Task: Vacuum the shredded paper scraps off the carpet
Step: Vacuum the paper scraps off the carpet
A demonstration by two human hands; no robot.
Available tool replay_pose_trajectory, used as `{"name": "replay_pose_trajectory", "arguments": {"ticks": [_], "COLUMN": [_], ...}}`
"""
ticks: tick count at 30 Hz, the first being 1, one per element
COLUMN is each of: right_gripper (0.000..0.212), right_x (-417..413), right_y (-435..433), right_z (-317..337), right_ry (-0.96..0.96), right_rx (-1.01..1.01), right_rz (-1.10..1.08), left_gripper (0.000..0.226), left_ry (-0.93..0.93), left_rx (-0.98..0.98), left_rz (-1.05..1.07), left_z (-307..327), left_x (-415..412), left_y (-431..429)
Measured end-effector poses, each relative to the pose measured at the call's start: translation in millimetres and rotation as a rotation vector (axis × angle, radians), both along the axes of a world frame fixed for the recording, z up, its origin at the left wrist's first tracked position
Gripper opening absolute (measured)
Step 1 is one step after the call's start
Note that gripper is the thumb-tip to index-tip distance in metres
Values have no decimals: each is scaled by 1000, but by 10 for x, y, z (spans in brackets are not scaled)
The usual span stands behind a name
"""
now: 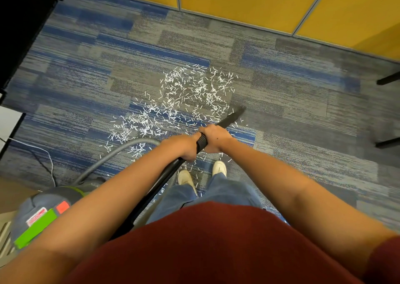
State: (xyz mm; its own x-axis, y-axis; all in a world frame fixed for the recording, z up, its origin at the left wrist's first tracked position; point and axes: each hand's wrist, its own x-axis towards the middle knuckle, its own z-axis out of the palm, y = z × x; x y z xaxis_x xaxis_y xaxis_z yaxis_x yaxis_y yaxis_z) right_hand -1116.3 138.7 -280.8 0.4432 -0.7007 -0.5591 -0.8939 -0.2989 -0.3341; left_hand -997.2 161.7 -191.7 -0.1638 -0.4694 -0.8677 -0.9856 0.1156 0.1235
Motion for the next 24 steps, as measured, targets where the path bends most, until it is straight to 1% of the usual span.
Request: {"name": "replay_pose_trajectory", "arguments": {"ticks": [8, 12, 17, 20, 24], "right_gripper": [21, 23, 24, 24, 25], "right_x": [168, 234, 143, 76, 65], "right_y": [78, 150, 227, 296, 440], "right_z": [53, 68, 48, 39, 7], "right_ry": [5, 13, 45, 59, 63], "right_rx": [-55, -76, -79, -75, -48], "right_rz": [56, 90, 58, 48, 29], "left_gripper": [74, 74, 76, 82, 81], "left_ry": [1, -31, -28, -7, 22], "left_rx": [31, 5, 24, 31, 33], "left_rz": [-41, -100, -133, -188, -236], "left_z": [9, 49, -14, -18, -27], "left_x": [205, 278, 214, 163, 183], "left_y": [65, 108, 147, 180, 265]}}
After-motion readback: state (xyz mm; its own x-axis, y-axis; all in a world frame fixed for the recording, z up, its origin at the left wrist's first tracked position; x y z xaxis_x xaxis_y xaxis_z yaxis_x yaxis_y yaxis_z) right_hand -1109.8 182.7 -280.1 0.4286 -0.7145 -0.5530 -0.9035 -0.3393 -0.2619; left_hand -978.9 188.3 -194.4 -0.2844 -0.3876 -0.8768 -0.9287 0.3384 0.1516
